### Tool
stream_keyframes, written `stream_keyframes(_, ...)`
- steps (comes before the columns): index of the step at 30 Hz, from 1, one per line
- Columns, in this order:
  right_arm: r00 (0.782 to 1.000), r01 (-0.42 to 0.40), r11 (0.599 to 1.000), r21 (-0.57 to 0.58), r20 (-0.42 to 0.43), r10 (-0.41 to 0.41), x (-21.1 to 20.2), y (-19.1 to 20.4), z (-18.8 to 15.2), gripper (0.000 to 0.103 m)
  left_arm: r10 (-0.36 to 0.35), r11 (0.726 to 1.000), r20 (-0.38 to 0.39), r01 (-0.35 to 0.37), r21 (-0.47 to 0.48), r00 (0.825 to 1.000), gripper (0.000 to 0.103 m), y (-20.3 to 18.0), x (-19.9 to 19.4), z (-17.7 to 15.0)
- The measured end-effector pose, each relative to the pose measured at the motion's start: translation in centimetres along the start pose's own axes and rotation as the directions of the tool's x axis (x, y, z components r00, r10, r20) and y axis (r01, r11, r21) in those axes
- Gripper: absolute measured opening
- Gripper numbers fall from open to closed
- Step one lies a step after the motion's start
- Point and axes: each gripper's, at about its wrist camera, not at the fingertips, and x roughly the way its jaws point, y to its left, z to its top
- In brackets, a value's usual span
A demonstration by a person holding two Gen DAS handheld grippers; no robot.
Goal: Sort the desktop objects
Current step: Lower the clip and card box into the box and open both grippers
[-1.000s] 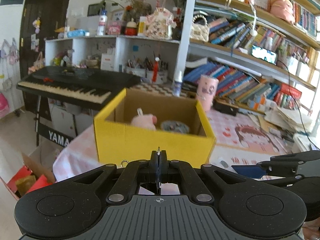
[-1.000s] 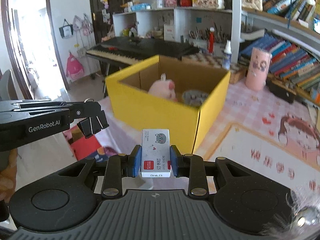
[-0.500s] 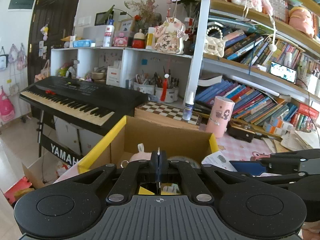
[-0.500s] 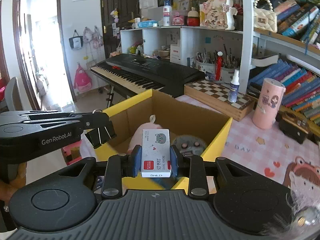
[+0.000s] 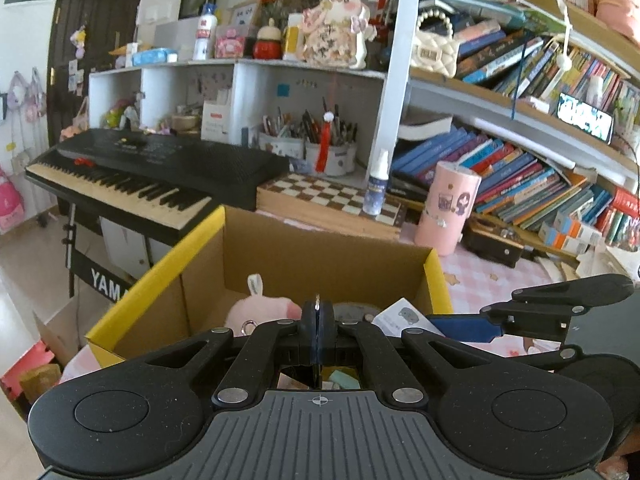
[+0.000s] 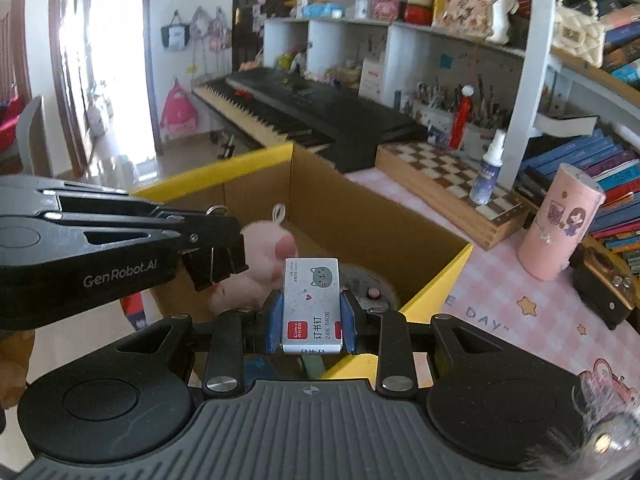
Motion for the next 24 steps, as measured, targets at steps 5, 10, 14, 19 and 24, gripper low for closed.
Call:
stream_keyframes(5,0.999,-0.018,0.998,-0.068,-0.033,0.015,1.2,0.2,0.0,0.028,0.009,1.000,-0.054,-0.008,0.006,0.999,0.000,-0.1,1.6,-0.5)
stream_keyframes(10,0.998,-0.027,0.990,-0.136,-0.051,0.020,2.1,0.6,0.2,0.028,0.019,1.000,-0.086,-0.018,0.010,0.996,0.000,0.1,2.6,-0.9)
stream_keyframes(14,0.997,-0.048,0.985,-0.163,-0.073,0.037,2.9,0.7,0.4,0.028,0.026,1.000,-0.110,-0.025,0.017,0.994,0.000,0.2,3.2,-1.0)
stream_keyframes(19,0.994,-0.066,0.983,-0.173,-0.092,0.051,3.6,0.5,0.6,0.028,0.030,0.999,-0.134,-0.027,0.026,0.990,0.000,0.3,3.8,-1.3)
stream_keyframes(24,0.992,-0.075,0.981,-0.178,-0.109,0.056,4.0,0.5,0.6,0.028,0.032,0.999,-0.149,-0.026,0.040,0.988,0.000,0.2,4.2,-1.5)
